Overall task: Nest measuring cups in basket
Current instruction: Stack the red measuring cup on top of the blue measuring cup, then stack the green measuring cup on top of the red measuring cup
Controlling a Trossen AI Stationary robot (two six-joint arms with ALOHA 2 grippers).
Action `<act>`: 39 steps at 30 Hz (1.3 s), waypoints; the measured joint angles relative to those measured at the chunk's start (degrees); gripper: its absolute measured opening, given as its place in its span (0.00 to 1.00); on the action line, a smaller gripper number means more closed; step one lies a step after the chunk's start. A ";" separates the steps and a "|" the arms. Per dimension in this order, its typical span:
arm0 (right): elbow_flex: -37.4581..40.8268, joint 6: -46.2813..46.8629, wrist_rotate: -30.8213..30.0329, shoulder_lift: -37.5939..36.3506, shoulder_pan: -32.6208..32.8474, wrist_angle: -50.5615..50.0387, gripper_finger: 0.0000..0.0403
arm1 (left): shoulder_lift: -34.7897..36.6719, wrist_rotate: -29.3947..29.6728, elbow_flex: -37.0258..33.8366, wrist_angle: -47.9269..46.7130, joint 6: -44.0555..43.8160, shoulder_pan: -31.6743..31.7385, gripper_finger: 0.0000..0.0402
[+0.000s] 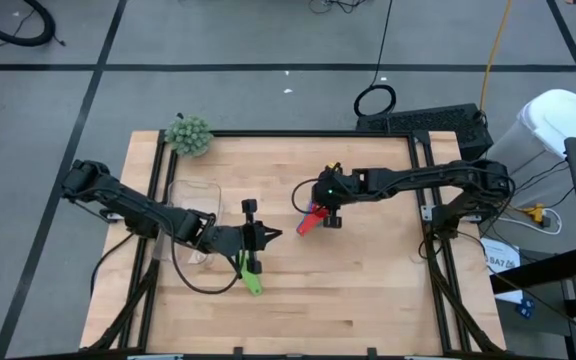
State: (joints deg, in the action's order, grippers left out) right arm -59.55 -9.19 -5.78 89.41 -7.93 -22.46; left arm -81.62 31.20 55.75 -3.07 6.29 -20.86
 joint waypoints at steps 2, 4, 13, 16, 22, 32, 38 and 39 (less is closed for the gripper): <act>0.76 0.45 0.74 0.24 -0.38 -0.20 0.01 | 0.00 0.02 0.00 -0.04 -0.33 0.00 0.05; 1.03 0.98 1.34 0.58 -0.72 1.06 0.02 | 0.01 0.00 0.00 -0.09 -0.44 0.01 0.05; 1.53 1.05 1.32 0.52 -0.89 3.27 0.21 | 0.02 0.00 0.02 -0.24 -0.57 0.00 0.05; 1.53 1.21 1.27 0.52 -0.89 4.08 0.27 | 0.02 0.00 0.02 -0.25 -0.61 0.00 0.05; 1.53 2.71 1.18 0.11 -0.89 4.28 0.35 | 0.02 0.00 0.02 -0.40 -0.80 -0.04 0.05; 1.52 4.01 4.36 -6.37 2.08 10.04 0.37 | 0.02 -0.02 0.02 -0.72 -2.23 -0.04 0.05; 1.42 3.51 5.99 -8.20 11.45 16.66 0.36 | 0.02 -0.04 0.07 -6.98 -5.07 -0.06 0.05; 1.42 3.28 4.70 -8.25 12.81 16.55 0.36 | 0.02 -0.11 0.07 -9.41 -6.13 -0.09 0.05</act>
State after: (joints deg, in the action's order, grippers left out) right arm -58.13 -5.92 -1.08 81.16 4.88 -5.91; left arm -81.60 31.09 55.81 -12.48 0.15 -20.95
